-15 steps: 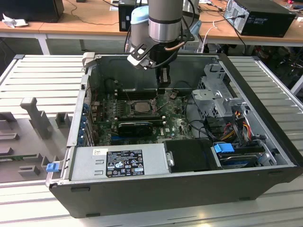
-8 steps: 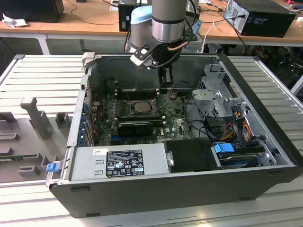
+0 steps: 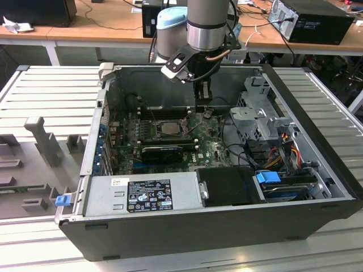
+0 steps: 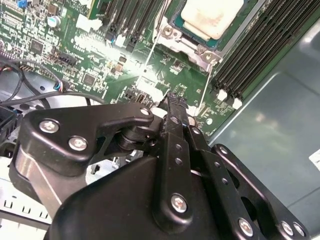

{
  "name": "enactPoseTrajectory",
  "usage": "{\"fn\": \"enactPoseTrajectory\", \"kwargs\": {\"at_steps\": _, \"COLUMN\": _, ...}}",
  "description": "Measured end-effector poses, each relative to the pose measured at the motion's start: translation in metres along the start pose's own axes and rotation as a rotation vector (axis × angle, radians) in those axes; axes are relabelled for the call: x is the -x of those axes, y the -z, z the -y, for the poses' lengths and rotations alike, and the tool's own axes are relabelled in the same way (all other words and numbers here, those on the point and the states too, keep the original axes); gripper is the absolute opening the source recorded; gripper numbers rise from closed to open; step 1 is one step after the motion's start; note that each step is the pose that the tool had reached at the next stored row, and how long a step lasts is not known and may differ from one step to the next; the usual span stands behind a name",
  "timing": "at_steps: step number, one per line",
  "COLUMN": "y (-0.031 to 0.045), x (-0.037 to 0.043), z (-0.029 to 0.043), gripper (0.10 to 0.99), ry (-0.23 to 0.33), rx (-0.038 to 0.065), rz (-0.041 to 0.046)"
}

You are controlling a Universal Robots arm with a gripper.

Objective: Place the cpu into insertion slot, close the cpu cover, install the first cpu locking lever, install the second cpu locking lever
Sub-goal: 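Close the cpu cover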

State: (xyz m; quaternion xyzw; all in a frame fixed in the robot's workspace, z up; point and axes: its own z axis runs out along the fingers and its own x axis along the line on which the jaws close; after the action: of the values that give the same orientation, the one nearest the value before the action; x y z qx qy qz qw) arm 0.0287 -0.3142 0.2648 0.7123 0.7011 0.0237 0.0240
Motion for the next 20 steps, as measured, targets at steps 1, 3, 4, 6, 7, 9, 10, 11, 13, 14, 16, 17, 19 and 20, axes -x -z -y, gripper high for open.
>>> {"fn": "enactPoseTrajectory", "kwargs": {"at_steps": 1, "y": -0.0002, "x": 0.0, "z": -0.0025, "gripper": 0.106, "ry": 0.0, "rx": 0.0, "rz": 0.0}}
{"fn": "enactPoseTrajectory", "kwargs": {"at_steps": 3, "y": -0.0003, "x": -0.0001, "z": -0.0044, "gripper": 0.106, "ry": 0.0, "rx": 0.0, "rz": 0.0}}
{"fn": "enactPoseTrajectory", "kwargs": {"at_steps": 4, "y": -0.0004, "x": -0.0001, "z": -0.0057, "gripper": 0.106, "ry": 0.0, "rx": 0.0, "rz": 0.0001}}
{"fn": "enactPoseTrajectory", "kwargs": {"at_steps": 6, "y": -0.0006, "x": -0.0001, "z": -0.0084, "gripper": 0.106, "ry": 0.0, "rx": 0.0, "rz": 0.0}}
{"fn": "enactPoseTrajectory", "kwargs": {"at_steps": 7, "y": -0.0007, "x": -0.0001, "z": -0.0104, "gripper": 0.106, "ry": 0.0, "rx": 0.0, "rz": 0.0001}}
{"fn": "enactPoseTrajectory", "kwargs": {"at_steps": 9, "y": -0.0011, "x": -0.0002, "z": -0.0161, "gripper": 0.106, "ry": 0.0, "rx": 0.0, "rz": 0.0001}}
{"fn": "enactPoseTrajectory", "kwargs": {"at_steps": 10, "y": -0.0012, "x": -0.0003, "z": -0.0178, "gripper": 0.106, "ry": 0.0, "rx": 0.0, "rz": 0.0}}
{"fn": "enactPoseTrajectory", "kwargs": {"at_steps": 11, "y": -0.0014, "x": -0.0003, "z": -0.0206, "gripper": 0.106, "ry": 0.0, "rx": 0.0, "rz": 0.0}}
{"fn": "enactPoseTrajectory", "kwargs": {"at_steps": 13, "y": -0.0016, "x": -0.0004, "z": -0.0249, "gripper": 0.106, "ry": 0.0, "rx": 0.0, "rz": 0.0001}}
{"fn": "enactPoseTrajectory", "kwargs": {"at_steps": 14, "y": -0.0018, "x": -0.0004, "z": -0.0261, "gripper": 0.106, "ry": 0.0, "rx": 0.0, "rz": 0.0}}
{"fn": "enactPoseTrajectory", "kwargs": {"at_steps": 16, "y": -0.002, "x": -0.0005, "z": -0.0293, "gripper": 0.106, "ry": 0.0, "rx": 0.0, "rz": 0.0}}
{"fn": "enactPoseTrajectory", "kwargs": {"at_steps": 17, "y": -0.0021, "x": -0.0005, "z": -0.0316, "gripper": 0.106, "ry": 0.0, "rx": 0.0, "rz": 0.0}}
{"fn": "enactPoseTrajectory", "kwargs": {"at_steps": 19, "y": -0.0024, "x": -0.0005, "z": -0.0347, "gripper": 0.106, "ry": 0.0, "rx": 0.0, "rz": 0.0}}
{"fn": "enactPoseTrajectory", "kwargs": {"at_steps": 20, "y": -0.0024, "x": -0.0006, "z": -0.0362, "gripper": 0.106, "ry": 0.0, "rx": 0.0, "rz": 0.0001}}
